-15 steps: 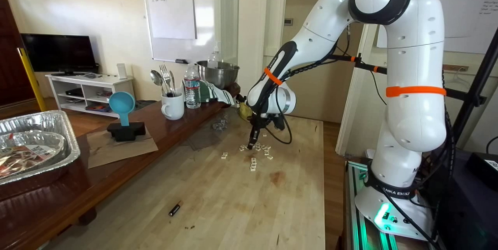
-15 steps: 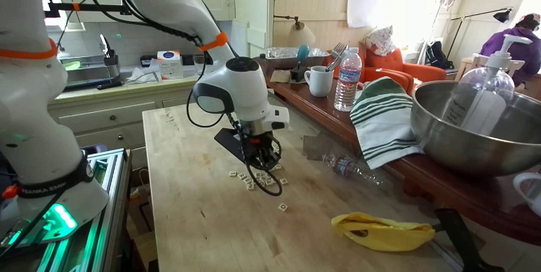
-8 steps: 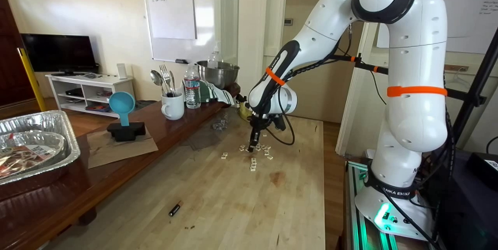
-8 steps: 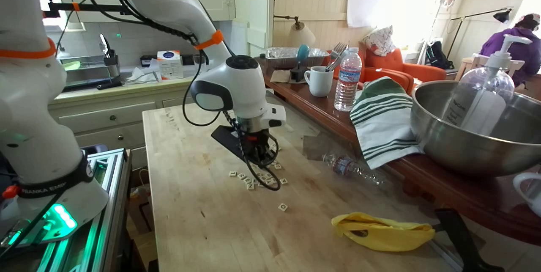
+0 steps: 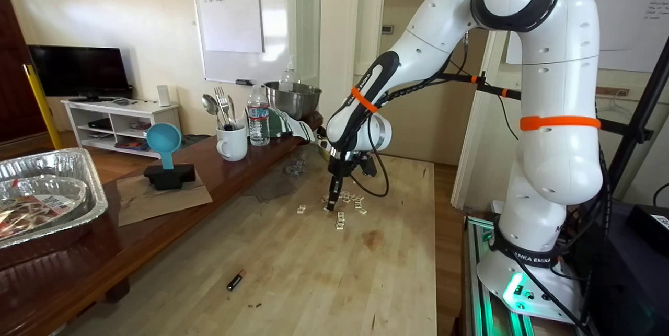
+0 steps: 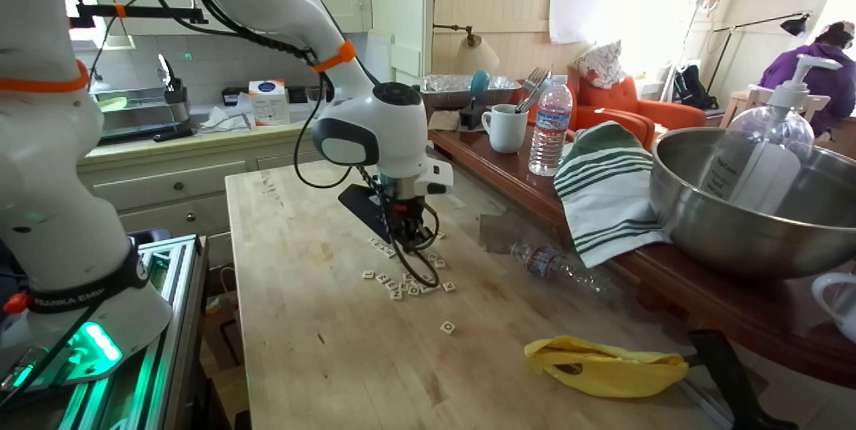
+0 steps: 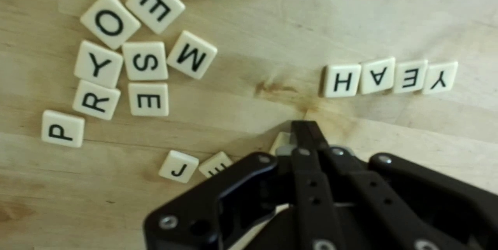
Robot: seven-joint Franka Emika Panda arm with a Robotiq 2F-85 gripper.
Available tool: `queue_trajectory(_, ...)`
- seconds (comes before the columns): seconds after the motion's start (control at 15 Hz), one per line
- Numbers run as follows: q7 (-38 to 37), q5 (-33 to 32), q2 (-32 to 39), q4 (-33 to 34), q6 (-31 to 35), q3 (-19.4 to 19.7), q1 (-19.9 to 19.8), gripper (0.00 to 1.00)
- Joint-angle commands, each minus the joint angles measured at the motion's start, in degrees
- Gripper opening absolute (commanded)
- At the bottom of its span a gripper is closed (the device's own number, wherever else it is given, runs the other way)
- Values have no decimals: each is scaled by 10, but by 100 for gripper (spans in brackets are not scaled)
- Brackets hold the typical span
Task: Move some of the letter tiles backwards
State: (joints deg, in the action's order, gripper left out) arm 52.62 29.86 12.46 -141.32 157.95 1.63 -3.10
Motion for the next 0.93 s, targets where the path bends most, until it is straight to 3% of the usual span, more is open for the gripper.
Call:
queue_trajectory(0.0,-33,5,36,34,-2,-4,7,0)
queue_trajectory(0.07,-46,-9,33,33,2,-34,-23,0)
queue_trajectory(0.33,-42,-1,12,23,5,-62,-43,0)
queue_trajectory(0.87,-48,-10,-3,14,14,-71,-56,0)
